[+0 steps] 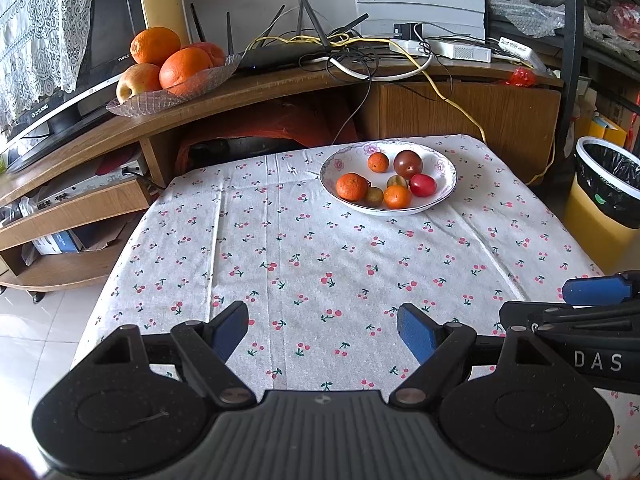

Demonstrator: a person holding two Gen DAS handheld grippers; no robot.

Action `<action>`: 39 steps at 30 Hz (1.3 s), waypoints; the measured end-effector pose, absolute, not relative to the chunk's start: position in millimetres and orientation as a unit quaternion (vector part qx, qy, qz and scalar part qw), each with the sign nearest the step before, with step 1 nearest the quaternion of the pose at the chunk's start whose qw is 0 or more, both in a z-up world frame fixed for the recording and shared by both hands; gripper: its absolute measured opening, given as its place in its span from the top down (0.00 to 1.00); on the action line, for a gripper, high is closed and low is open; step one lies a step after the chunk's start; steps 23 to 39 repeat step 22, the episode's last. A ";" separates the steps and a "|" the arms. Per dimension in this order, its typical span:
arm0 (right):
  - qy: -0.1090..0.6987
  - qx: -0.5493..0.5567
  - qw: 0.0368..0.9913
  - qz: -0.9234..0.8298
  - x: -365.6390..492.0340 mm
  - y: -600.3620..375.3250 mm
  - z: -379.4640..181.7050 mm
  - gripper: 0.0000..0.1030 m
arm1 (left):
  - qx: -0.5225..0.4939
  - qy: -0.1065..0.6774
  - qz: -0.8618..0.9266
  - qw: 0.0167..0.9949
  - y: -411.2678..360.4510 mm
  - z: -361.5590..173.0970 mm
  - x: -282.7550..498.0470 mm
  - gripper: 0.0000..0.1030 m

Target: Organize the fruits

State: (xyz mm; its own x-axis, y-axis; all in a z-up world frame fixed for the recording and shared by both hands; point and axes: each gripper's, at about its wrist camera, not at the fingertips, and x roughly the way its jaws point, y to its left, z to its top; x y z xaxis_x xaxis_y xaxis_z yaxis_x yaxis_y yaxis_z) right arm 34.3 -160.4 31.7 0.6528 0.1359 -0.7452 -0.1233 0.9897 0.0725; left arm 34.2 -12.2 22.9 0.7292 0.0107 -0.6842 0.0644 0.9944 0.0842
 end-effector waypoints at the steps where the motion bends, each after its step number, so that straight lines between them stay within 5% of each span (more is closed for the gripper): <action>1: 0.410 0.008 0.909 0.071 34.3 -160.4 31.7 0.46 | 0.052 0.367 -0.014 0.929 -12.3 23.2 33.8 0.13; 39: 0.407 0.011 0.910 0.071 33.9 -161.1 34.5 0.45 | 0.057 0.367 -0.005 0.928 -13.5 23.4 34.5 0.13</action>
